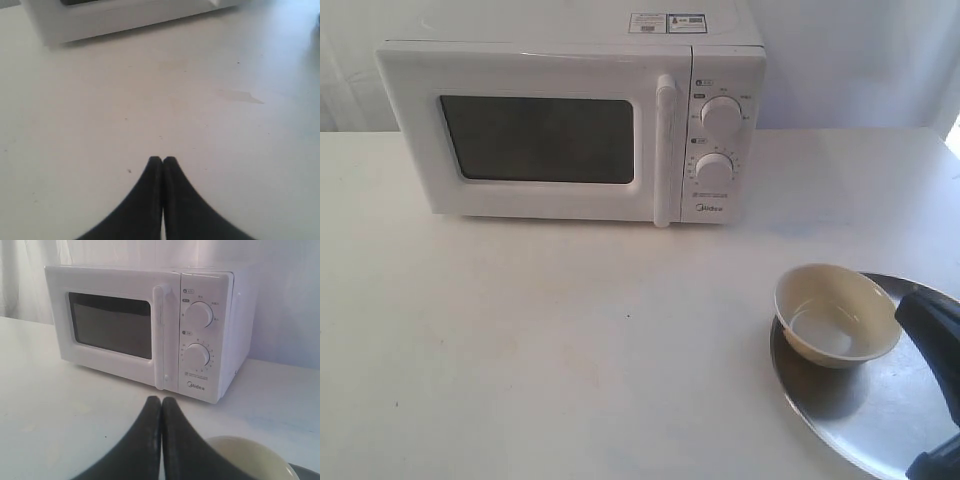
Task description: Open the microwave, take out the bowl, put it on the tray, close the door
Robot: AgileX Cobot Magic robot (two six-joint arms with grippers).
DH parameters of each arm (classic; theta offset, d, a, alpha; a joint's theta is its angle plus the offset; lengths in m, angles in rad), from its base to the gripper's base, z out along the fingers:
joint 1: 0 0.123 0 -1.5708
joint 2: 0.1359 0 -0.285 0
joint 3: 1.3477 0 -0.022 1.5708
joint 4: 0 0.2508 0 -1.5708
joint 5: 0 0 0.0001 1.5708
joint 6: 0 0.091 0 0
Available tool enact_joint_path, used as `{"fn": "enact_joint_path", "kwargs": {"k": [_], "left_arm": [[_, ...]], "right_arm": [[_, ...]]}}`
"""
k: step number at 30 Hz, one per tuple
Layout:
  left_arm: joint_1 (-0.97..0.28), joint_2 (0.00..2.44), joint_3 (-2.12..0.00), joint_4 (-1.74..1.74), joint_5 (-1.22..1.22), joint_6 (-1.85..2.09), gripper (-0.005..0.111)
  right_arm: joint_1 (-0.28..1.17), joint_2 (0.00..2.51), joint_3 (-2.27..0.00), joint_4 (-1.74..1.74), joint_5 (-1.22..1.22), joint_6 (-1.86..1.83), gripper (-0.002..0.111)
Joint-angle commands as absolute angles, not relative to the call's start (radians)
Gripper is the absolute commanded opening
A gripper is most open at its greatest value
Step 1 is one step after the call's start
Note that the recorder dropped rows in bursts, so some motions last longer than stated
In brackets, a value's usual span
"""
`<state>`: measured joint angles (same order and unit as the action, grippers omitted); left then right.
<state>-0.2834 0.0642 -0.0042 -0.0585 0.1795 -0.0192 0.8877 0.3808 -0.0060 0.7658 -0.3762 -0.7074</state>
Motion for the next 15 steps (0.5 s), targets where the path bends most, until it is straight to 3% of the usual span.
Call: {"fn": "enact_joint_path", "kwargs": {"k": [1, 5, 15], "left_arm": [[-0.113, 0.0, 0.0, -0.104, 0.269, -0.027, 0.0], [0.006, 0.0, 0.0, -0.104, 0.284, -0.027, 0.0], [0.018, 0.0, 0.0, -0.104, 0.285, -0.026, 0.0]], "right_arm": [[0.886, 0.375, 0.0, 0.767, -0.382, -0.702, 0.0], [0.886, 0.375, 0.0, 0.767, -0.381, -0.702, 0.0], [0.886, 0.375, 0.0, 0.767, -0.381, -0.729, 0.0]]}}
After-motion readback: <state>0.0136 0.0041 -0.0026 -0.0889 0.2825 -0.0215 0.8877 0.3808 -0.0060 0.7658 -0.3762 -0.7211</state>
